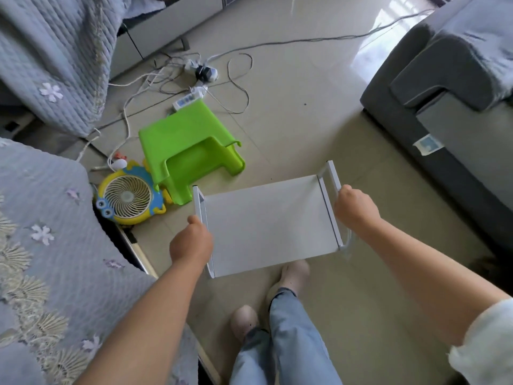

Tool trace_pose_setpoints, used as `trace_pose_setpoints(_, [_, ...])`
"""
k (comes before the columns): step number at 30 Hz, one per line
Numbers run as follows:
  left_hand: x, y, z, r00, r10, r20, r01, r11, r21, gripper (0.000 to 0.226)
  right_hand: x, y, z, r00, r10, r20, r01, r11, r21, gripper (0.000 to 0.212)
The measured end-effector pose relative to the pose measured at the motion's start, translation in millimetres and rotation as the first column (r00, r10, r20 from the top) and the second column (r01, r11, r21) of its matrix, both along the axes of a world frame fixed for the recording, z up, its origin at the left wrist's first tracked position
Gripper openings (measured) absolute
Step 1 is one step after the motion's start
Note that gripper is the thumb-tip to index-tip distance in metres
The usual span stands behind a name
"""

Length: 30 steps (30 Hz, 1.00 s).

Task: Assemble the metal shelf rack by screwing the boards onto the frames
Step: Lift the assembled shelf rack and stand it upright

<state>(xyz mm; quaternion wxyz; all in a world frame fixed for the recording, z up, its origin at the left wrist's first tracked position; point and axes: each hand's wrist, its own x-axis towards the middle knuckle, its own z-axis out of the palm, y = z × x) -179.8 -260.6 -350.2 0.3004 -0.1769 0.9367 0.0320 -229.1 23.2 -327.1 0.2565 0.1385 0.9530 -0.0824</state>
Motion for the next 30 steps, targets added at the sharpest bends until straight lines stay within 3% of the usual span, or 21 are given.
trace_pose_setpoints(5, [-78,47,28,0.998,-0.056,-0.020,0.055,0.998,-0.021,0.031,-69,48,22,1.000,-0.024,0.000,0.024,0.999,-0.021,0.008])
trace_pose_setpoints(12, [-204,105,64,0.994,-0.031,-0.107,0.036,0.998,0.043,0.026,-186,105,62,0.996,-0.038,-0.085,0.038,0.999,0.001,0.021])
trace_pose_setpoints(23, [-435,158,103,0.980,-0.088,-0.176,0.105,0.990,0.091,0.027,-410,159,112,0.986,-0.008,-0.167,0.021,0.997,0.075,0.024])
trace_pose_setpoints(27, [-519,176,115,0.978,-0.128,-0.163,0.138,0.989,0.052,0.033,-489,175,131,0.991,0.051,-0.121,-0.035,0.990,0.135,0.026])
trace_pose_setpoints(30, [-584,192,119,0.970,-0.197,-0.143,0.197,0.980,-0.015,0.039,-549,193,137,0.990,-0.004,-0.143,0.017,0.996,0.092,0.024])
